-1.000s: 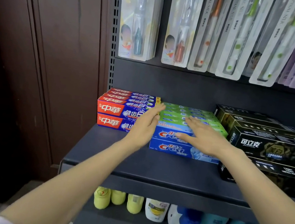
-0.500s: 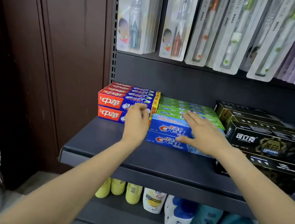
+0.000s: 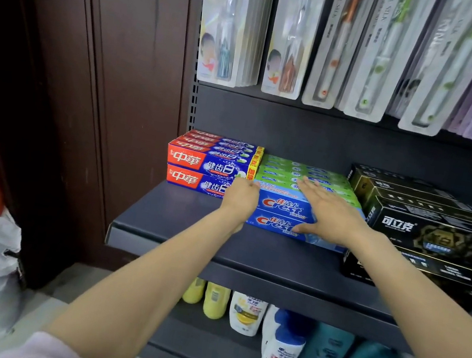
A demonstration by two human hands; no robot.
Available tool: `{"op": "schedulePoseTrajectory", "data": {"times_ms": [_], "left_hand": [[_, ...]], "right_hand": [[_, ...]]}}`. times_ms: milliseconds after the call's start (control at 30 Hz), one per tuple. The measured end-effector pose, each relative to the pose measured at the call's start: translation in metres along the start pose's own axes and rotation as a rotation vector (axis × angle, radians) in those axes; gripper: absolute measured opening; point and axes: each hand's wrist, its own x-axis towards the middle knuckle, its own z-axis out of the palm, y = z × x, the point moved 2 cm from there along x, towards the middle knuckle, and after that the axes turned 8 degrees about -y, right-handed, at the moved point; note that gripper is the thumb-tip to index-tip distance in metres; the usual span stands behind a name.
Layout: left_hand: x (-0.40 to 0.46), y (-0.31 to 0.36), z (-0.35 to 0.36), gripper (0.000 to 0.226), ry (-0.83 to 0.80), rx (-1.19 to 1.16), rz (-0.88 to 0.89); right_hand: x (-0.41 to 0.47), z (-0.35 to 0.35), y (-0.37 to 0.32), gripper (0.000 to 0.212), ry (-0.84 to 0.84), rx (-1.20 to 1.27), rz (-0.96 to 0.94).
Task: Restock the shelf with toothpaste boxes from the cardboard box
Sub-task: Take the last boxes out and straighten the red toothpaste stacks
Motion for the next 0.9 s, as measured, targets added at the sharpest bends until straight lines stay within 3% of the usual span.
{"op": "schedulePoseTrajectory", "data": {"times_ms": [200,333,400,467,533,600,800,900], "left_hand": [[-0.001,0.007,-0.003,0.012,-0.037,-0.207,-0.073],[-0.005,0.006,-0.006,0.026,-0.043,-0.209,-0.053],[-0.009,0.006,-0.010,0.036,-0.002,-0.075,0.010],[-0.013,0.009,-0.011,0.037,0.082,0.205,0.159],[-0.022,0.014,-0.005,0.035,0.177,0.498,0.358],[-0.030,0.020,0.009,0.033,0.192,0.649,0.507],[-0.040,0.042,0.059,0.036,-0.010,0.751,0.598],[-0.038,0.061,0.085,0.035,-0.089,0.693,0.592]], "right_hand": [[0.001,-0.002,-0.001,0.103,0.015,0.014,0.023],[0.000,-0.004,-0.002,0.102,-0.019,0.031,0.013],[-0.001,-0.002,-0.003,0.101,0.009,0.028,0.025],[-0.006,-0.001,-0.005,0.099,0.066,0.006,0.057],[-0.016,0.000,-0.006,0.093,0.183,0.008,0.078],[-0.031,-0.004,-0.004,0.082,0.316,0.020,0.073],[-0.083,-0.017,0.040,0.053,0.525,0.059,0.185],[-0.103,-0.019,0.079,0.056,0.441,0.092,0.366]]}}
